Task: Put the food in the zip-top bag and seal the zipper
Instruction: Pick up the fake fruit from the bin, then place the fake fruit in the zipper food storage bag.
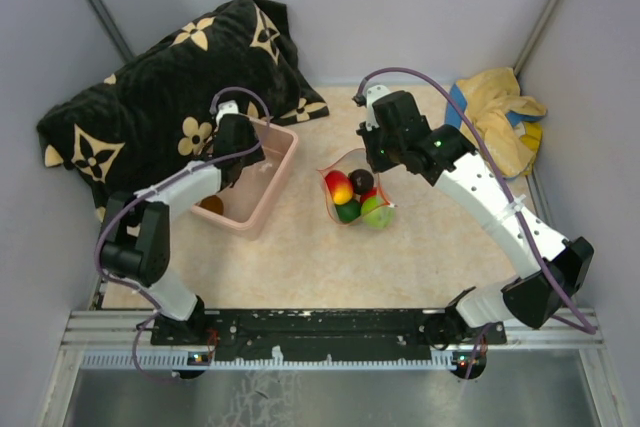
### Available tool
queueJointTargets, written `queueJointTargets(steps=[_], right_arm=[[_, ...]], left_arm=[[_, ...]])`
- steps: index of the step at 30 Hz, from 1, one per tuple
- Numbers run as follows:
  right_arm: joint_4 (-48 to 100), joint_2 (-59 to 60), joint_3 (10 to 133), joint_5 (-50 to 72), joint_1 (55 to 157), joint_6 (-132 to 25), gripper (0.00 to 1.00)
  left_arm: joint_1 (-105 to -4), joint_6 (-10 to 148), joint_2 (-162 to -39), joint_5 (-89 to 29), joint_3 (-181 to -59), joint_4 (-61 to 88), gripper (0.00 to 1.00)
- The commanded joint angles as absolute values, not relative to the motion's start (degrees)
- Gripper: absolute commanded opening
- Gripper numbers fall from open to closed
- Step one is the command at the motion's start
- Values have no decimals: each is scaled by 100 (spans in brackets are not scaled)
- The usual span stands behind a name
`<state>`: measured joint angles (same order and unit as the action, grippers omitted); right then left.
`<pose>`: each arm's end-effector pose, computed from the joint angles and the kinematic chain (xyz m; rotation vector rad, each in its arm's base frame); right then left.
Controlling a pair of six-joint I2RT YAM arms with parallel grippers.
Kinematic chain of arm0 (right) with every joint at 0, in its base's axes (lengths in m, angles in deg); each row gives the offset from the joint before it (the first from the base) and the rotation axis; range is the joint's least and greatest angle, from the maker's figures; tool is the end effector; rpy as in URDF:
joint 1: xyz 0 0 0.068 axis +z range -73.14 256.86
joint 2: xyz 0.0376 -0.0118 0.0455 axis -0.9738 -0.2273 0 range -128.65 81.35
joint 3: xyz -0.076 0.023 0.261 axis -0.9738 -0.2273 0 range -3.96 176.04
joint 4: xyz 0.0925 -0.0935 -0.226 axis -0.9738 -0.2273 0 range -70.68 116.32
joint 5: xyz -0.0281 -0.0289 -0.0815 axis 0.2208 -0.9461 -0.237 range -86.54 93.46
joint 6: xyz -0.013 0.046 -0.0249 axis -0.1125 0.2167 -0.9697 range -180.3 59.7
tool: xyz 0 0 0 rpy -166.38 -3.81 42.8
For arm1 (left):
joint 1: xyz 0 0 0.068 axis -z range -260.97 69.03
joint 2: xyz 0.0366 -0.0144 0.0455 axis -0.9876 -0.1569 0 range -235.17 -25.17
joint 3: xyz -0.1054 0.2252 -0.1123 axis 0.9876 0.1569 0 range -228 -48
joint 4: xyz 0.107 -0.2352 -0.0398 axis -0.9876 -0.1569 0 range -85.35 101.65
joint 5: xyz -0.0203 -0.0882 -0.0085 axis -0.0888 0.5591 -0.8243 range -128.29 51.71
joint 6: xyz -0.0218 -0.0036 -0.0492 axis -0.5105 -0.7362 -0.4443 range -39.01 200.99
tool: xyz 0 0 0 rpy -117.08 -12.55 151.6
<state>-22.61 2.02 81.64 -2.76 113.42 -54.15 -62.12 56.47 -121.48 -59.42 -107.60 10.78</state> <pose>0.2341 0.1688 0.3852 -0.5558 2.2559 0.2532 0.3507 -0.1062 0.2122 -0.3057 2.1544 -0.0186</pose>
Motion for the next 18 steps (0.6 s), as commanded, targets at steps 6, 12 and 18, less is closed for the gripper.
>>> queueJointTargets(steps=[6, 12, 18], right_arm=[[-1985, 205, 8395, -252, 11290, -5451, 0], [-1996, 185, 8529, -275, 11290, -5502, 0], [-2078, 154, 8690, -314, 11290, -5558, 0]], left_arm=[[-6213, 6308, -10859, -4842, -10542, 606, 46], [-6138, 6589, -9944, -3915, -10238, 637, 45], [-6091, 6861, -9324, -2938, -10093, 629, 45]])
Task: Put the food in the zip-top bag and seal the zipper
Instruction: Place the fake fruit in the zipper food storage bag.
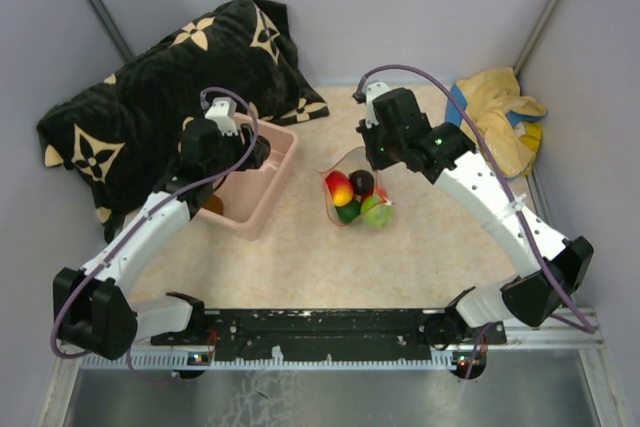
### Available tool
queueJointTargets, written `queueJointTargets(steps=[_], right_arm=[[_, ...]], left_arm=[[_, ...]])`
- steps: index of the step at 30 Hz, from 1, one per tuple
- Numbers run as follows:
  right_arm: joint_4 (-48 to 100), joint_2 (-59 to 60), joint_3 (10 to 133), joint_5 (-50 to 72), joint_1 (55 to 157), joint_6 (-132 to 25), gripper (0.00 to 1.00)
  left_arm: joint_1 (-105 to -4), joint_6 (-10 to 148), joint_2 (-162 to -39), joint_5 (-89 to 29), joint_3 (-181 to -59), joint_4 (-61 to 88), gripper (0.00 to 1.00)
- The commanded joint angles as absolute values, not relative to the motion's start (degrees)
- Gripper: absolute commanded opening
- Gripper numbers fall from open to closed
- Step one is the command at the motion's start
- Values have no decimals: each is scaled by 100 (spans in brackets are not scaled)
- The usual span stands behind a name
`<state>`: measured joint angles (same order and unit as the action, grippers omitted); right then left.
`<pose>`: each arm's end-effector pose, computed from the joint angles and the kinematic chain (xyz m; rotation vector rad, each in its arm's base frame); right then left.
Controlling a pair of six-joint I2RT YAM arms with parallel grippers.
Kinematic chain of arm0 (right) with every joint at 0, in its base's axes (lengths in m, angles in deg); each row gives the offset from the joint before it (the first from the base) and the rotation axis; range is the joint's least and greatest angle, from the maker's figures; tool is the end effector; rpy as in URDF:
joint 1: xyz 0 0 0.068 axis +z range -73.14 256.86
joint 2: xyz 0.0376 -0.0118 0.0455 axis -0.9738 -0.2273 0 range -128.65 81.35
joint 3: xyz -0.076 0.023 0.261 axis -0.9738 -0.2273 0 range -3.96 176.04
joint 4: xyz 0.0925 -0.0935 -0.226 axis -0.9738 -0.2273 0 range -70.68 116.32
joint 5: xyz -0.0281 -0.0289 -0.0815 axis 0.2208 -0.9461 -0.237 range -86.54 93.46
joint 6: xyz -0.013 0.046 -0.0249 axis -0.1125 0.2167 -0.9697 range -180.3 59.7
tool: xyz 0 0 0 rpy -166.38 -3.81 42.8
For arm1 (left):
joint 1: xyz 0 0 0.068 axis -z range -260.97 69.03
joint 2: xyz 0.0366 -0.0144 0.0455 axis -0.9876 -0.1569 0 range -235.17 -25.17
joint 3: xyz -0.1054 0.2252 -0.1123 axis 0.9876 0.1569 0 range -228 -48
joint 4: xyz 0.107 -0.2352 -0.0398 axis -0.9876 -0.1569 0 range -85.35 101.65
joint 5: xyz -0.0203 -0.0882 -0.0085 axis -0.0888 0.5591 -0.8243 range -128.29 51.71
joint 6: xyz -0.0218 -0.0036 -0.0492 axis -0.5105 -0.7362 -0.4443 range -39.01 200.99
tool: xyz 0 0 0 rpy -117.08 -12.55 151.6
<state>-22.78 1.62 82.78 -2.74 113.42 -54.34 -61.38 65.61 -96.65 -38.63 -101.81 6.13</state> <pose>0.2352 0.1696 0.3894 -0.5566 2.2457 0.2559 0.2719 -0.0966 0.3035 0.0696 1.9952 -0.3899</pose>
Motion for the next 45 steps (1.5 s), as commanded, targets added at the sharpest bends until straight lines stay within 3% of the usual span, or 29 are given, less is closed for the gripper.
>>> queueJointTargets(steps=[1, 9, 20, 35, 45], right_arm=[[-2087, 147, 8707, -317, 11290, -5555, 0], [-2043, 117, 8699, -266, 11293, -5513, 0], [-1965, 46, 8653, -163, 11290, -5416, 0], [-1938, 64, 8616, -94, 11292, -5318, 0], [-1916, 64, 8608, -68, 11292, -5318, 0]], left_arm=[[-6073, 6876, -9235, -2714, -10084, 643, 45], [-5685, 6944, -8606, -1836, -10009, 983, 44], [-4049, 7140, -8678, -2129, -10071, 1772, 44], [-3096, 8126, -10192, -2892, -10571, 2307, 47], [-2809, 8603, -10901, -3535, -10972, 2071, 57]])
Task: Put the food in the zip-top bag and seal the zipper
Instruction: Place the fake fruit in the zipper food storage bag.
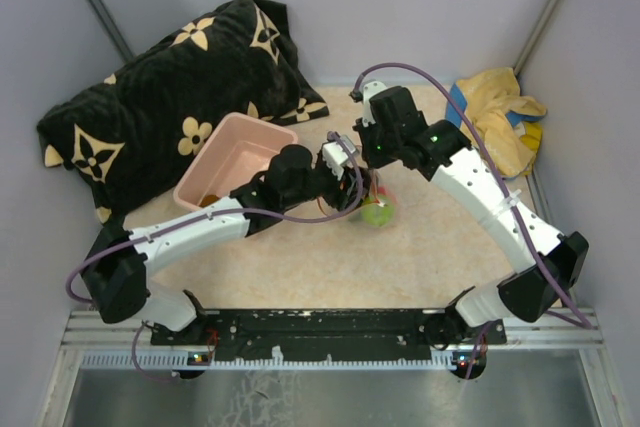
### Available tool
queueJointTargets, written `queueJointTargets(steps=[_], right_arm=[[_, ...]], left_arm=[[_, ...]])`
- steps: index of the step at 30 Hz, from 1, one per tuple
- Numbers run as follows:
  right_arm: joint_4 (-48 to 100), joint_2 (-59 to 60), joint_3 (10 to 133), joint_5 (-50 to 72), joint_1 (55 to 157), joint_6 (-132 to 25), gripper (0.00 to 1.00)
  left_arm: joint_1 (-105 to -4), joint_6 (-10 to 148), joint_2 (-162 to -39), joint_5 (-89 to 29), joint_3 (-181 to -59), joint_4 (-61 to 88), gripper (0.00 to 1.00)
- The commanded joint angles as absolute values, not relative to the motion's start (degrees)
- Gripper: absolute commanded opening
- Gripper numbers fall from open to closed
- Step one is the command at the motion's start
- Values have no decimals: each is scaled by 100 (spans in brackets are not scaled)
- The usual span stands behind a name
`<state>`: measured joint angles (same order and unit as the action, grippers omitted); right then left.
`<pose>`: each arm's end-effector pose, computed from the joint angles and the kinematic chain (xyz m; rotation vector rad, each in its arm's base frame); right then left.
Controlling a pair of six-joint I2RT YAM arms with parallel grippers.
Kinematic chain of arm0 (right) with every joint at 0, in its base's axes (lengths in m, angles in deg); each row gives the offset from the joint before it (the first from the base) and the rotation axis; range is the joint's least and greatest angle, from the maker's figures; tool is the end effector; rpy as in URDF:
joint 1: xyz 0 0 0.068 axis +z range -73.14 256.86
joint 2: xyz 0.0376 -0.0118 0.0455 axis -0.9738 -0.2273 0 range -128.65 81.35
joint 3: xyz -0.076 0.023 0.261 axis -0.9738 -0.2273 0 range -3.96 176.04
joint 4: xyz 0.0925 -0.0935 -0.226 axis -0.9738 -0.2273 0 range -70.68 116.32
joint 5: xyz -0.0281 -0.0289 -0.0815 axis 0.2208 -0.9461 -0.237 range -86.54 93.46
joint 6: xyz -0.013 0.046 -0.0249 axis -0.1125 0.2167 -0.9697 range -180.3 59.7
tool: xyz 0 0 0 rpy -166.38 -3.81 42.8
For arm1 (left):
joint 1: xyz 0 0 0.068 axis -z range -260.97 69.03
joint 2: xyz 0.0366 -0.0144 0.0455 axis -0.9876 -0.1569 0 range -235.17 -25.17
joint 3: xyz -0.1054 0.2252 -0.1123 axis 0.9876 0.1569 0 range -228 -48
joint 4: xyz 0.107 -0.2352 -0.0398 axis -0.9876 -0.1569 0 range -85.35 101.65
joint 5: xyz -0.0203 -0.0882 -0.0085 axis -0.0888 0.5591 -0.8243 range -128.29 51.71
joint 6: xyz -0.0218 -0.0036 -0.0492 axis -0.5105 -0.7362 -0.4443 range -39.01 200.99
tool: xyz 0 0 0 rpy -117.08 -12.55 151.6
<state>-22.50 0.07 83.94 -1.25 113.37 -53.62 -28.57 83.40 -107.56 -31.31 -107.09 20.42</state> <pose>0.2409 0.1747 0.3888 -0.5566 2.2541 0.2899 0.2038 -0.2717 0.3059 0.9451 1.6296 -0.7193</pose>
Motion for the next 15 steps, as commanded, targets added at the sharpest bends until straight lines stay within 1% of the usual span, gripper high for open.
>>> queueJointTargets(steps=[1, 10, 15], right_arm=[[-1927, 68, 8621, -67, 11291, -5318, 0], [-1958, 78, 8701, -170, 11294, -5394, 0], [-1726, 128, 8481, -194, 11285, -5391, 0]], left_arm=[[-2800, 8618, -10933, -3578, -10997, 2034, 58], [-2787, 8582, -10709, -3587, -10970, 1914, 75], [-2780, 8478, -10468, -3650, -10919, 1935, 86]])
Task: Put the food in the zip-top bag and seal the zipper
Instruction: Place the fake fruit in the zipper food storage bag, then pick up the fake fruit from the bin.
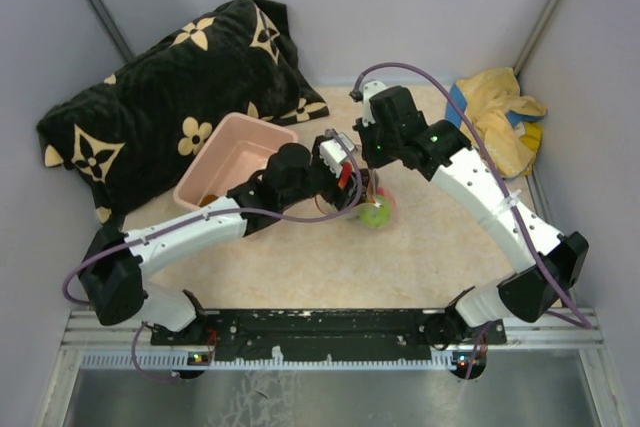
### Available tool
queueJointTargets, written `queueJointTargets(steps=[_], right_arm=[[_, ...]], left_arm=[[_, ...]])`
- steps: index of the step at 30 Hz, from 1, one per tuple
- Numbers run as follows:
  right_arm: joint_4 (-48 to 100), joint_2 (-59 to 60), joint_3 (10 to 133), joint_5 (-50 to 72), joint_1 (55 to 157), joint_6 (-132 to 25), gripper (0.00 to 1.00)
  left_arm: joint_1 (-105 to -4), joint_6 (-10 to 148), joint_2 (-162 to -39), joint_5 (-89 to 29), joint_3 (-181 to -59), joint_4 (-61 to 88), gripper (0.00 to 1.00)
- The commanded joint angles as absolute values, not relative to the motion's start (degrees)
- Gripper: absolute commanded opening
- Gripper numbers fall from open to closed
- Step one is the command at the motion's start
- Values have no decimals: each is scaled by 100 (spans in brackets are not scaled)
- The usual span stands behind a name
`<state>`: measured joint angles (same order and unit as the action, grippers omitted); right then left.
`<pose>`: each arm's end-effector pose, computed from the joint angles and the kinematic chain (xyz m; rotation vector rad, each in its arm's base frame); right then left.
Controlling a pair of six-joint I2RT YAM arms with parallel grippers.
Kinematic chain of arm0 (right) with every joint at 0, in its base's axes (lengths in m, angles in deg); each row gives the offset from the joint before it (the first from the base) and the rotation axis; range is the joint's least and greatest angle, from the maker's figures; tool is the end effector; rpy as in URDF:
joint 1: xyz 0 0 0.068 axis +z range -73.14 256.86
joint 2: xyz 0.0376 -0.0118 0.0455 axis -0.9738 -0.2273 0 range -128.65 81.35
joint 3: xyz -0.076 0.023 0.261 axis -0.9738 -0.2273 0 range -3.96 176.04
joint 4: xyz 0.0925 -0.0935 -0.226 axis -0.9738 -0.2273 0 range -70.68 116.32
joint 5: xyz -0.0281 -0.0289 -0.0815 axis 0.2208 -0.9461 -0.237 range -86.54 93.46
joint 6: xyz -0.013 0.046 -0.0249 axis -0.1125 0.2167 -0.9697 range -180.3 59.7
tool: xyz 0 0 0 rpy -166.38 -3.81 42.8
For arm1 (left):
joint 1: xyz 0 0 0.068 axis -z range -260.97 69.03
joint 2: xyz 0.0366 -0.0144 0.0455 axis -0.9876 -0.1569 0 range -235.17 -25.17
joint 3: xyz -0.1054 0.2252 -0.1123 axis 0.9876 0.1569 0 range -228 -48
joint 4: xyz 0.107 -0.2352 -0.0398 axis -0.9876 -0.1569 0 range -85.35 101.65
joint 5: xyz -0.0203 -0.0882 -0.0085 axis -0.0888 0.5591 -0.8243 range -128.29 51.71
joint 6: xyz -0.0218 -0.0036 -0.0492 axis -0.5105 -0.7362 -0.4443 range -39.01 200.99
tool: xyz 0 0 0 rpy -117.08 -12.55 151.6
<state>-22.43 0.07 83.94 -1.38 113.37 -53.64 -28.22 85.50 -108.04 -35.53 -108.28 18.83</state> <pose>0.2410 0.1747 0.3889 -0.5554 2.2526 0.2876 0.2057 -0.2733 0.3076 0.9344 1.6391 -0.6286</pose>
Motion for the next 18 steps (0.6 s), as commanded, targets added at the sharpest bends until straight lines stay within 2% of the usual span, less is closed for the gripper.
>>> queueJointTargets(steps=[1, 6, 18], right_arm=[[-1654, 147, 8427, -214, 11289, -5396, 0], [-1247, 161, 8230, -382, 11290, -5420, 0], [-744, -136, 8037, -285, 11050, -5483, 0]], left_arm=[[-2785, 8442, -10430, -3665, -10944, 1898, 87], [-2799, 8269, -10154, -4042, -11046, 1686, 95], [-3204, 6877, -9685, -5210, -11320, 153, 96]])
